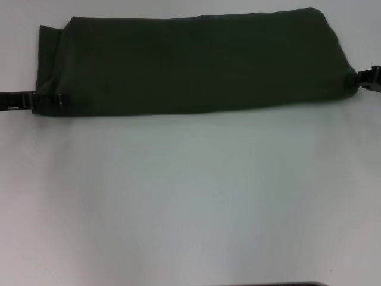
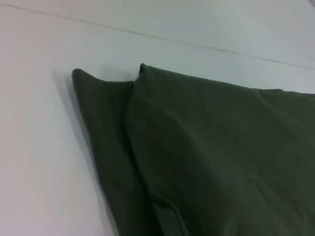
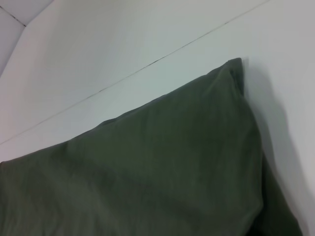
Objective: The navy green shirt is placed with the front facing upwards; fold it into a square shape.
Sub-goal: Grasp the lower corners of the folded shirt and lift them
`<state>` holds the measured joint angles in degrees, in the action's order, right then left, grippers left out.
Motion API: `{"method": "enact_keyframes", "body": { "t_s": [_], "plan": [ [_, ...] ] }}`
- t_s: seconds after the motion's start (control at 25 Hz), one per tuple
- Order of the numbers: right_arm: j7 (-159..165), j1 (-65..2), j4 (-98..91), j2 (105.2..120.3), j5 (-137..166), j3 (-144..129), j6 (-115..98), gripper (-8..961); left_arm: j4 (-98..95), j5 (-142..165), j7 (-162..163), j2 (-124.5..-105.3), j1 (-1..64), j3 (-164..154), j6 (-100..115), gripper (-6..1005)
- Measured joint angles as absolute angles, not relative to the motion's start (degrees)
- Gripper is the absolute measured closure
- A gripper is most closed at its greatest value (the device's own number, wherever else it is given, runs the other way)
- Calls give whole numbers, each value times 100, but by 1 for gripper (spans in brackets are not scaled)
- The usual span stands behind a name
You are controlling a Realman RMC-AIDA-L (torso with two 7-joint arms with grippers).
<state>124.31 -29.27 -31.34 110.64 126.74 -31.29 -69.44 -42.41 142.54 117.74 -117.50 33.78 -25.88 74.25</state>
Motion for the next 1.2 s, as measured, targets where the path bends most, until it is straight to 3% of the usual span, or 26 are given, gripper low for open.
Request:
{"method": "enact_keyframes", "body": {
  "t_s": [0.36, 0.8, 1.2],
  "plan": [
    [12424, -2926, -3134, 11058, 12674, -3129, -6943, 942, -4262, 14245, 11781, -11765, 3376, -2676, 7265, 88],
    [12412, -2922, -3134, 11070, 12674, -3120, -6952, 943, -4258, 14257, 11805, -11756, 3363, -2685, 7145, 482],
    [12410, -2909, -3145, 11073, 12675, -3120, -6964, 942, -4235, 14389, 11790, -11751, 3391, -2700, 7161, 699]
  ]
}}
